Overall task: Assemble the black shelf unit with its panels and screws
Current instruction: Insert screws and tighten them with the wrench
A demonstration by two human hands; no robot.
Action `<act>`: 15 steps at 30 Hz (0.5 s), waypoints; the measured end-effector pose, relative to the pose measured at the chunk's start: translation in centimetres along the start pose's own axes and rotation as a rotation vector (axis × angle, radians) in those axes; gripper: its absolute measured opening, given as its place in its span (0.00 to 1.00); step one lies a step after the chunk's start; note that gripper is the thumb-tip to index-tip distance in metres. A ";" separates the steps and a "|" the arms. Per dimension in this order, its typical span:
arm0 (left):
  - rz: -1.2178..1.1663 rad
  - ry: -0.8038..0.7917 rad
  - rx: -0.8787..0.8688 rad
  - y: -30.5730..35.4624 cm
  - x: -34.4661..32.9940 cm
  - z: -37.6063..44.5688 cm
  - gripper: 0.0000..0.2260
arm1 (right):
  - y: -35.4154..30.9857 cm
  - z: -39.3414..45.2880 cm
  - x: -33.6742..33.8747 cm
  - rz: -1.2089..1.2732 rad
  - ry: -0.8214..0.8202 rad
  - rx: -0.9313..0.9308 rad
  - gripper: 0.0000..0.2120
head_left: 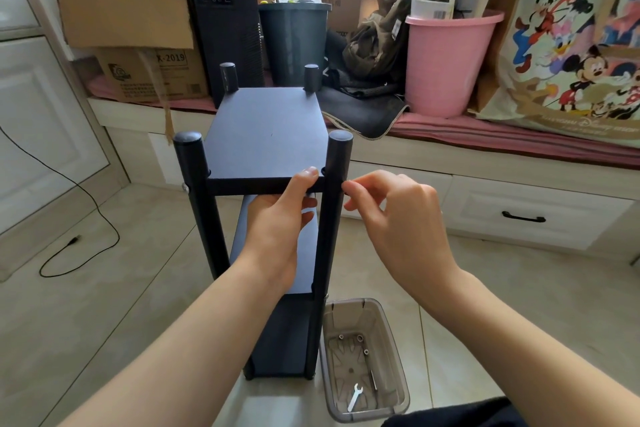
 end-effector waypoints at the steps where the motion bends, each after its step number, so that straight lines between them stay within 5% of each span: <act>1: 0.001 -0.003 -0.003 0.0 0.0 0.0 0.11 | -0.1 0.0 0.1 0.009 0.004 -0.001 0.09; 5: -0.001 -0.005 0.001 -0.1 0.0 0.1 0.05 | -0.4 0.1 -0.1 -0.001 0.008 0.004 0.05; 10: -0.005 -0.011 -0.006 0.0 0.0 0.2 0.05 | 0.0 0.1 -0.6 -0.046 -0.042 -0.010 0.13; 15: -0.021 -0.020 0.000 0.0 -0.2 0.1 0.06 | -0.3 0.1 0.0 -0.018 0.001 0.008 0.05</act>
Point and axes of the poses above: each hand's wrist, its own z-axis towards the middle knuckle, its own x-axis out of the back of the hand, y = z × x, the point moved 10 cm from there along z, towards the middle knuckle, and after that the axes turned 5 degrees about z, right-handed, at the moved point
